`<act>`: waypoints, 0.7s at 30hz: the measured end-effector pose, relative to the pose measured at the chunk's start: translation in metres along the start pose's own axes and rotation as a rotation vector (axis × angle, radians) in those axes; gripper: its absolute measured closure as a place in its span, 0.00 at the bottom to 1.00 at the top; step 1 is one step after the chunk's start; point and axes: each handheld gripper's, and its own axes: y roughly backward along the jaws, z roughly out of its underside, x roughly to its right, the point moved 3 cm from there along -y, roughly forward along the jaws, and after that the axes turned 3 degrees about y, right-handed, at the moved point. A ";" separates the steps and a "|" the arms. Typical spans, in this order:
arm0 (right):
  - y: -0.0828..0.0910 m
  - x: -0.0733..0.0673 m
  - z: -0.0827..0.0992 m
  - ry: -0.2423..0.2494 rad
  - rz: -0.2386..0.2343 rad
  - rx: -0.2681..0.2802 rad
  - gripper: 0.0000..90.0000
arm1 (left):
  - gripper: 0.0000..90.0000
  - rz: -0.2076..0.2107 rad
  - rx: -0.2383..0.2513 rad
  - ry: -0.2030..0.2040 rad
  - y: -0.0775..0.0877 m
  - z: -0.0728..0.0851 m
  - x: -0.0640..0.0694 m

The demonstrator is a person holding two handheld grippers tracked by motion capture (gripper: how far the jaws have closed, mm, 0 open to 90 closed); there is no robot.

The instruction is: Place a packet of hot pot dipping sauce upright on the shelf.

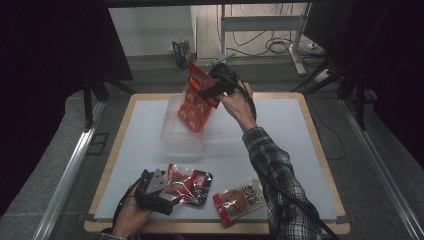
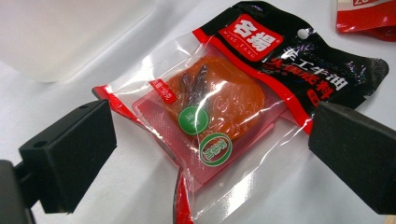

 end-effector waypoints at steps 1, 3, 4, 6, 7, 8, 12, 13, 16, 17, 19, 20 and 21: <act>0.002 0.000 0.002 0.001 -0.005 -0.001 0.03 | 0.01 -0.001 0.001 0.000 0.000 0.000 0.000; 0.005 0.000 0.006 0.004 -0.011 -0.003 0.02 | 0.01 -0.001 0.001 0.001 0.000 0.000 0.000; 0.006 0.000 0.007 0.003 -0.013 -0.004 0.02 | 0.01 0.000 0.002 0.002 0.000 0.000 0.000; 0.008 -0.001 0.010 0.001 -0.017 -0.006 0.01 | 0.01 -0.002 0.002 0.000 0.000 0.000 0.000; 0.010 -0.001 0.012 0.003 -0.017 -0.007 0.01 | 0.01 -0.003 0.001 0.000 0.000 0.000 0.000; 0.011 -0.001 0.014 0.003 -0.019 -0.008 0.00 | 0.01 -0.003 -0.001 -0.003 0.000 0.000 0.000; 0.018 -0.002 0.020 0.010 -0.020 -0.007 0.00 | 0.01 -0.005 -0.002 -0.005 0.000 0.000 0.000; 0.019 -0.003 0.022 0.010 -0.021 -0.007 0.00 | 0.01 -0.004 -0.003 -0.004 0.000 0.000 0.000; 0.024 -0.005 0.027 0.013 -0.027 -0.011 0.00 | 0.01 -0.004 -0.003 -0.004 0.000 0.000 0.000; 0.025 -0.006 0.029 0.014 -0.029 -0.015 0.00 | 0.01 -0.005 -0.004 -0.009 0.000 0.000 0.000; 0.028 -0.009 0.033 0.020 -0.032 -0.015 0.00 | 0.01 -0.005 -0.004 -0.009 0.000 0.000 0.000; 0.030 -0.010 0.036 0.025 -0.033 -0.017 0.00 | 0.01 -0.005 -0.004 -0.009 0.000 0.000 0.000; 0.031 -0.011 0.038 0.025 -0.034 -0.017 0.00 | 0.01 -0.006 -0.006 -0.010 0.000 0.000 0.000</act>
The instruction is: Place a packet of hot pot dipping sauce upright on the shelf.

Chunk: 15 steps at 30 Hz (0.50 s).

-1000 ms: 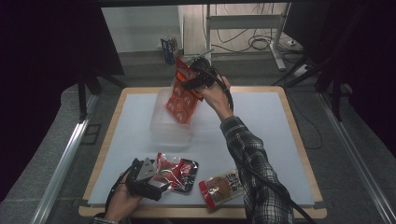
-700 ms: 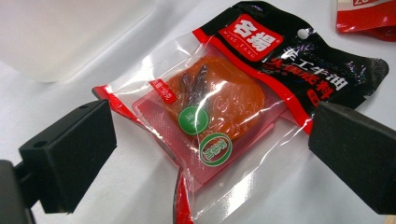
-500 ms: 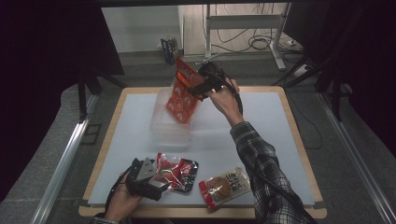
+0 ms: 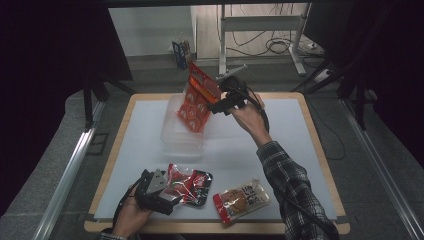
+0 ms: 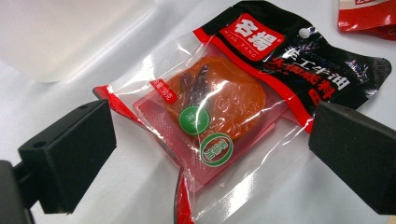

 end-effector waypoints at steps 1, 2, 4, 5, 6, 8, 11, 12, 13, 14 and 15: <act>0.001 -0.001 0.003 0.002 0.001 0.000 0.00 | 0.01 0.000 0.000 0.000 0.000 0.000 0.000; 0.002 -0.002 0.006 0.002 0.002 -0.001 0.00 | 0.01 0.000 0.001 0.000 0.000 0.000 0.000; 0.005 -0.003 0.012 0.006 -0.002 0.002 0.00 | 0.01 0.000 0.002 0.005 0.000 0.000 0.000; 0.006 -0.004 0.015 0.005 -0.005 0.003 0.00 | 0.01 0.001 0.003 0.007 0.000 0.000 0.000; 0.007 -0.004 0.018 0.003 -0.006 0.003 0.00 | 0.00 0.002 0.004 0.009 0.000 0.000 0.000; 0.011 -0.006 0.024 -0.003 -0.014 0.003 0.00 | 0.00 0.003 0.006 0.012 0.000 0.000 0.000; 0.015 -0.008 0.035 -0.009 -0.023 -0.005 0.00 | 0.00 0.001 0.011 0.018 0.001 0.001 -0.001; 0.017 -0.009 0.040 -0.010 -0.030 -0.007 0.00 | 0.00 0.000 0.012 0.019 0.001 0.001 -0.001; 0.018 -0.009 0.043 -0.011 -0.035 -0.009 0.00 | 0.00 -0.001 0.013 0.020 0.001 0.001 -0.002; 0.019 -0.010 0.046 -0.014 -0.040 -0.009 0.00 | 0.00 0.000 0.015 0.023 0.002 0.001 -0.002; 0.021 -0.011 0.050 -0.015 -0.045 -0.009 0.00 | 0.00 0.000 0.017 0.028 0.002 0.001 -0.002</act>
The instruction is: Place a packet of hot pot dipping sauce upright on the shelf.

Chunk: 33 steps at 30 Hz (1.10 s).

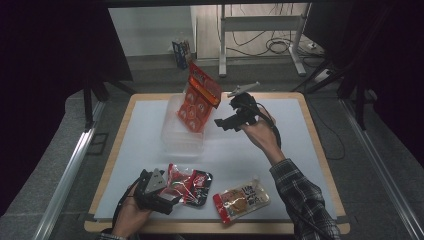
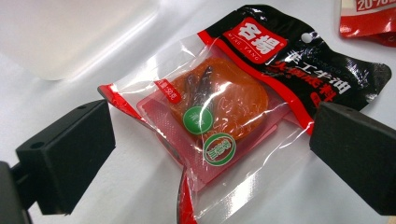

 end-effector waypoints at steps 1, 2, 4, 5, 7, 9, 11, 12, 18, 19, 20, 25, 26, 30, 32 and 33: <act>0.002 -0.001 0.005 0.001 -0.002 0.004 0.00 | 0.00 0.000 0.000 0.001 0.000 0.000 0.000; 0.003 -0.002 0.007 0.002 -0.003 0.006 0.00 | 0.00 -0.001 0.001 0.001 0.000 0.000 0.000; 0.005 -0.004 0.014 0.002 -0.011 0.006 0.00 | 0.00 0.000 0.001 0.003 0.000 0.000 0.000; 0.006 -0.005 0.018 0.005 -0.014 0.007 0.00 | 0.00 0.001 0.003 0.008 0.000 0.000 0.000; 0.008 -0.008 0.024 0.010 -0.015 0.008 0.00 | 0.00 0.001 0.002 0.011 0.000 0.000 0.000; 0.010 -0.011 0.030 0.014 -0.015 0.008 0.00 | 0.00 0.004 -0.002 0.020 0.000 0.000 0.000; 0.012 -0.014 0.036 0.014 -0.017 0.013 0.00 | 0.00 0.004 -0.005 0.027 0.000 0.000 0.000; 0.012 -0.015 0.038 0.014 -0.019 0.014 0.00 | 0.00 0.005 -0.007 0.033 0.000 0.000 0.000; 0.015 -0.025 0.059 0.003 -0.032 0.018 0.00 | 0.01 0.004 -0.020 0.052 0.000 -0.001 0.000; 0.016 -0.028 0.064 -0.003 -0.034 0.018 0.00 | 0.01 0.002 -0.023 0.053 0.000 -0.001 0.001; 0.016 -0.029 0.066 -0.002 -0.035 0.020 0.00 | 0.01 -0.003 -0.029 0.050 0.000 -0.001 0.001; 0.018 -0.036 0.082 -0.012 -0.051 0.023 0.00 | 0.01 -0.011 -0.041 0.031 0.001 -0.002 0.004; 0.019 -0.037 0.086 -0.014 -0.054 0.024 0.00 | 0.02 -0.017 -0.044 0.031 0.001 -0.002 0.004; 0.022 -0.041 0.100 -0.029 -0.064 0.025 0.00 | 0.06 -0.022 -0.037 0.026 0.003 -0.004 0.006; 0.023 -0.042 0.107 -0.027 -0.055 0.018 0.00 | 0.10 -0.004 -0.026 0.029 0.005 -0.005 0.006; 0.025 -0.043 0.111 -0.034 -0.052 0.018 0.00 | 0.13 0.008 -0.022 0.031 0.006 -0.005 0.007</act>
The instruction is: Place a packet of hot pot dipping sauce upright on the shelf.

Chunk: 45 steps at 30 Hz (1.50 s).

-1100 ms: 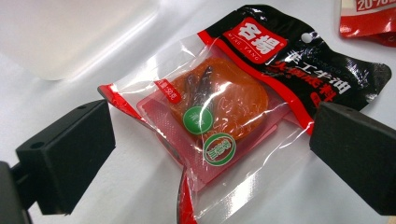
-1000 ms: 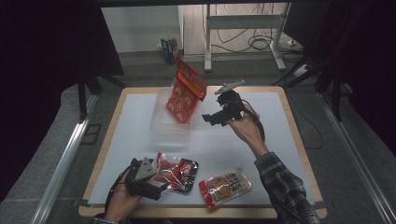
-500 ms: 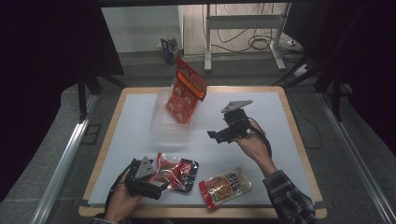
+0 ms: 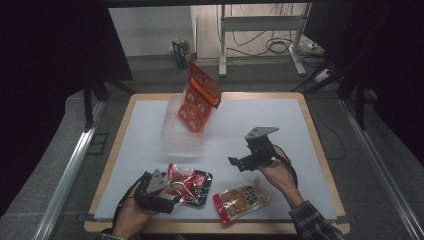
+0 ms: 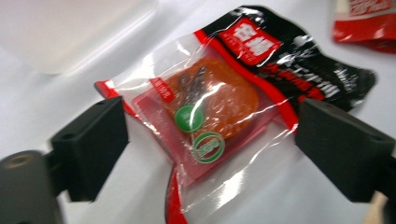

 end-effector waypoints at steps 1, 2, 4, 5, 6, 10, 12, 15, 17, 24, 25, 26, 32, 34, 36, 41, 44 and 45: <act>0.001 0.000 0.003 -0.001 -0.001 0.000 0.00 | 0.16 0.009 0.004 0.004 0.001 0.000 0.000; 0.002 0.000 0.006 0.000 0.003 -0.001 0.00 | 0.18 0.020 0.010 0.007 0.001 -0.001 0.001; 0.006 -0.001 0.012 0.007 0.019 -0.006 0.00 | 0.25 0.042 0.018 0.013 0.003 -0.001 0.002; 0.007 -0.002 0.016 0.007 0.026 -0.006 0.00 | 0.29 0.054 0.024 0.015 0.004 -0.002 0.003; 0.009 -0.002 0.019 0.008 0.034 -0.005 0.00 | 0.32 0.066 0.028 0.015 0.004 -0.002 0.004; 0.021 -0.005 0.034 0.003 0.058 0.002 0.00 | 0.55 0.132 0.040 0.016 0.004 -0.003 0.006; 0.028 -0.005 0.042 -0.003 0.074 0.007 0.00 | 0.71 0.165 0.043 0.020 0.002 -0.004 0.007; 0.037 -0.005 0.054 -0.027 0.081 0.015 0.00 | 0.90 0.202 0.041 0.015 0.000 -0.005 0.010; 0.042 -0.005 0.061 -0.039 0.089 0.015 0.00 | 0.98 0.217 0.042 0.000 -0.001 -0.007 0.013; 0.055 -0.010 0.080 -0.039 0.113 0.005 0.00 | 1.00 0.258 -0.003 -0.027 -0.011 -0.009 0.023; 0.056 -0.011 0.082 -0.042 0.113 0.005 0.00 | 1.00 0.257 -0.010 -0.034 -0.012 -0.009 0.025; 0.057 -0.012 0.084 -0.045 0.111 0.002 0.00 | 1.00 0.257 -0.016 -0.040 -0.014 -0.009 0.026; 0.051 -0.015 0.089 -0.031 0.106 -0.028 0.01 | 1.00 0.258 -0.057 -0.060 -0.028 -0.011 0.033; 0.049 -0.015 0.090 -0.018 0.107 -0.039 0.01 | 1.00 0.250 -0.053 -0.057 -0.032 -0.015 0.035; 0.047 -0.016 0.090 -0.005 0.113 -0.048 0.01 | 1.00 0.243 -0.053 -0.053 -0.036 -0.017 0.035; 0.044 -0.018 0.090 0.008 0.113 -0.064 0.01 | 1.00 0.203 -0.063 -0.054 -0.045 -0.022 0.033; 0.042 -0.019 0.090 0.015 0.113 -0.069 0.01 | 1.00 0.205 -0.055 -0.051 -0.042 -0.022 0.031; 0.042 -0.019 0.090 0.020 0.112 -0.071 0.01 | 1.00 0.211 -0.060 -0.048 -0.039 -0.022 0.028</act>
